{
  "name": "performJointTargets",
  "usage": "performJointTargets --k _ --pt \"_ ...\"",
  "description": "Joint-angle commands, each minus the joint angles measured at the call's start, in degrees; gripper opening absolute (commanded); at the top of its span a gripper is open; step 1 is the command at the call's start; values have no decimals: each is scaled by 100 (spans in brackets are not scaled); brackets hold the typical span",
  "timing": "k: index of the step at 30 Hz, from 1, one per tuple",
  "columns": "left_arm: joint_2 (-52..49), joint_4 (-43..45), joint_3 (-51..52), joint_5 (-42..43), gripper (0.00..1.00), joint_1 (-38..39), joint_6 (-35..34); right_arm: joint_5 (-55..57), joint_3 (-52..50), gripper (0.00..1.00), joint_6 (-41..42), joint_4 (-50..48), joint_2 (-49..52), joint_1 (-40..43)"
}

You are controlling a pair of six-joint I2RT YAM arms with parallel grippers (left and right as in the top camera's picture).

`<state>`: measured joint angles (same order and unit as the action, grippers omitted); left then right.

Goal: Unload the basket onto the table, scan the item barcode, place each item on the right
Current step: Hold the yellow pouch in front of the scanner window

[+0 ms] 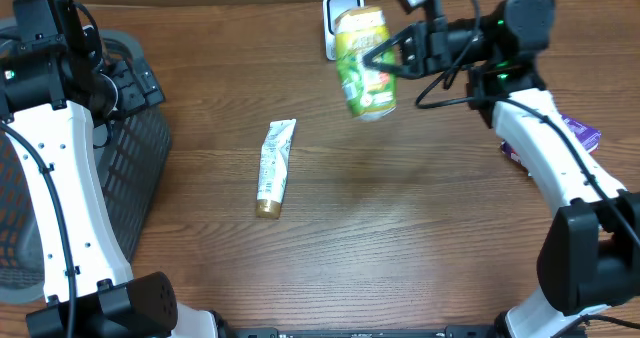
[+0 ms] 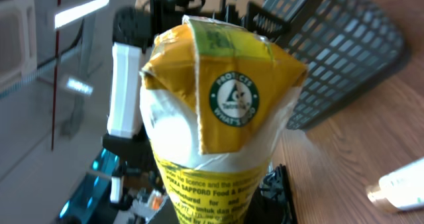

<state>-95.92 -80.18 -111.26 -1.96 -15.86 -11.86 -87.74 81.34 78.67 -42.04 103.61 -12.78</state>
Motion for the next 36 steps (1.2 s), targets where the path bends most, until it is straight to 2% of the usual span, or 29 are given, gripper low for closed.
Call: performJointTargets --k 1,7,16,22,28,33,36 --pt "-20 4 -44 26 99 -24 -59 289 195 4 -358 396 133 -271" --pt "-20 4 -44 26 100 -24 -59 885 195 4 -1241 1978 181 -334" --pt "-20 4 -44 26 100 -24 -59 1384 195 4 -2992 3609 190 -334" --pt "-20 4 -44 26 100 -24 -59 2520 199 4 -4529 5602 190 -334" --pt "-20 4 -44 26 100 -24 -57 4439 758 4 -5772 7713 190 -380" --pt "-20 4 -44 26 100 -24 -59 6634 2087 4 -6526 9331 190 -562" --pt "-20 4 -44 26 100 -24 -59 8124 2935 4 -7010 9833 190 -756"
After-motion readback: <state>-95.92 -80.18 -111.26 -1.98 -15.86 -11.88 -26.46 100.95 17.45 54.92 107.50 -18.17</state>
